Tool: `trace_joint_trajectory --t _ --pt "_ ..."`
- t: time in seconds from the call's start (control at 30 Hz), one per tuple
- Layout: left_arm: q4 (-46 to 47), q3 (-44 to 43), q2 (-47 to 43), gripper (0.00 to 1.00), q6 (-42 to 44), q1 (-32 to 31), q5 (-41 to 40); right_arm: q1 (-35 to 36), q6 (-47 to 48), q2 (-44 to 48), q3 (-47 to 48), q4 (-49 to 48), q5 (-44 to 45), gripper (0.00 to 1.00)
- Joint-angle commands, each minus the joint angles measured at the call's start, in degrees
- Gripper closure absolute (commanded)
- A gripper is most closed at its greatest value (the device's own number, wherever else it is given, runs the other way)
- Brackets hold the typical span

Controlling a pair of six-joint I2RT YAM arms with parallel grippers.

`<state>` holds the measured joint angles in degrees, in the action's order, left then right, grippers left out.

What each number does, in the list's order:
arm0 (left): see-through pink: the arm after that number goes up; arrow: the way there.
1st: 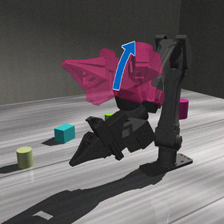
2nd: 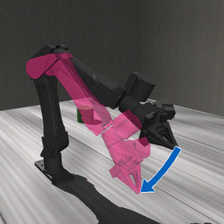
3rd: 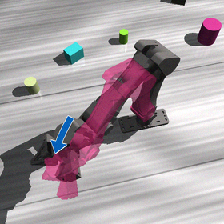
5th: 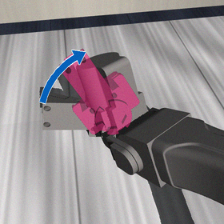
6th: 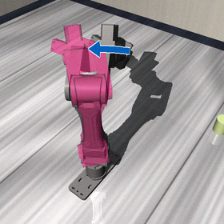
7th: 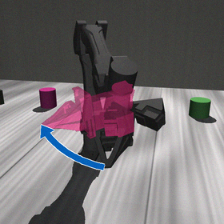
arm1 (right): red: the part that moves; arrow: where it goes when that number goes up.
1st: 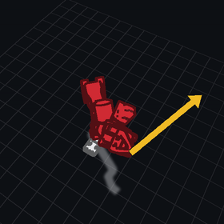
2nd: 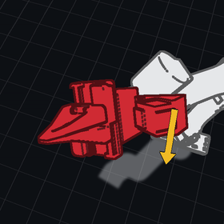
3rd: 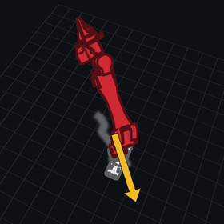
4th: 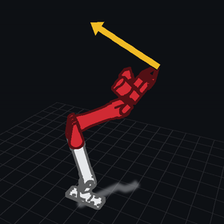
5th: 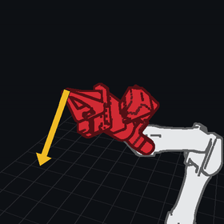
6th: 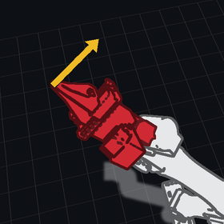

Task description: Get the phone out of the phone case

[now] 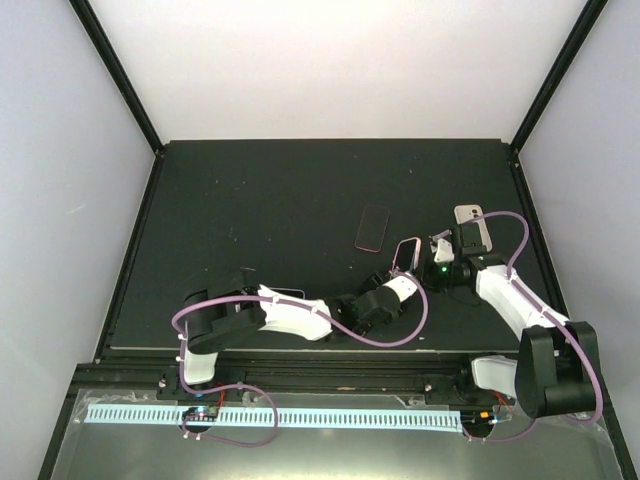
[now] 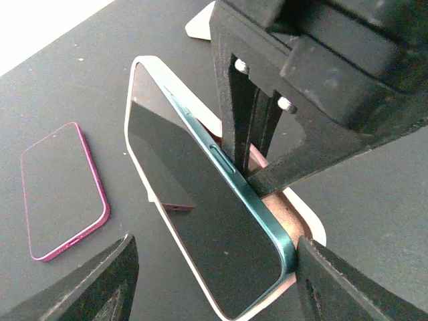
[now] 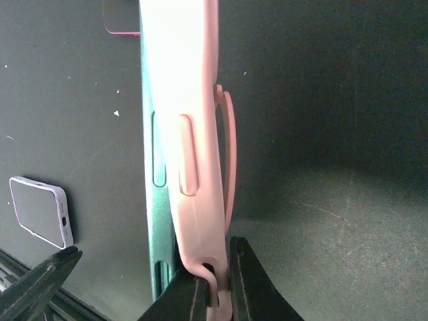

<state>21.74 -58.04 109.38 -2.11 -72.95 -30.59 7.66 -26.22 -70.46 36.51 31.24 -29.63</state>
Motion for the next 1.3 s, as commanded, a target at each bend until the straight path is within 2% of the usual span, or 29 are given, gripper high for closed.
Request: trace_joint_trajectory --t 0.0,0.2,0.3,0.4,0.47,0.6,0.73,1.0,1.27 --pt "-2.35 -3.27 1.8 0.36 -0.94 0.19 -7.08 0.07 0.65 0.28 1.28 -1.49 -3.14 0.99" --pt "-4.27 -5.07 3.31 0.32 -0.22 0.09 -7.38 0.03 -0.24 -0.87 1.11 -2.3 -9.35 0.99" --pt "-6.26 -6.22 3.97 0.34 -0.35 0.09 -11.27 0.06 -0.26 -0.85 1.19 -2.25 -10.26 0.99" --pt "-8.1 -6.95 4.12 0.55 -0.52 -0.21 -17.25 -0.01 -0.37 -0.71 1.04 -2.07 -10.51 0.99" --pt "-7.95 -6.89 3.88 0.62 -0.29 -0.21 -19.98 -0.1 -0.97 -0.57 1.06 -2.15 -11.22 0.99" --pt "-7.59 -6.39 3.35 0.78 -0.69 -0.37 -21.06 -0.44 -1.17 -0.32 1.11 -2.1 -11.47 0.99" --pt "-7.08 -5.72 2.74 0.97 -1.17 -0.44 -21.58 -0.57 -0.24 0.92 1.06 -1.52 -7.53 0.99" --pt "-3.39 -2.16 0.2 0.98 -2.29 -0.28 -21.62 -0.59 5.87 1.11 1.8 1.08 6.77 0.99" --pt "-0.26 3.29 -4.65 0.99 -7.18 1.14 -21.18 -0.42 10.07 1.86 4.08 2.65 15.62 0.99"
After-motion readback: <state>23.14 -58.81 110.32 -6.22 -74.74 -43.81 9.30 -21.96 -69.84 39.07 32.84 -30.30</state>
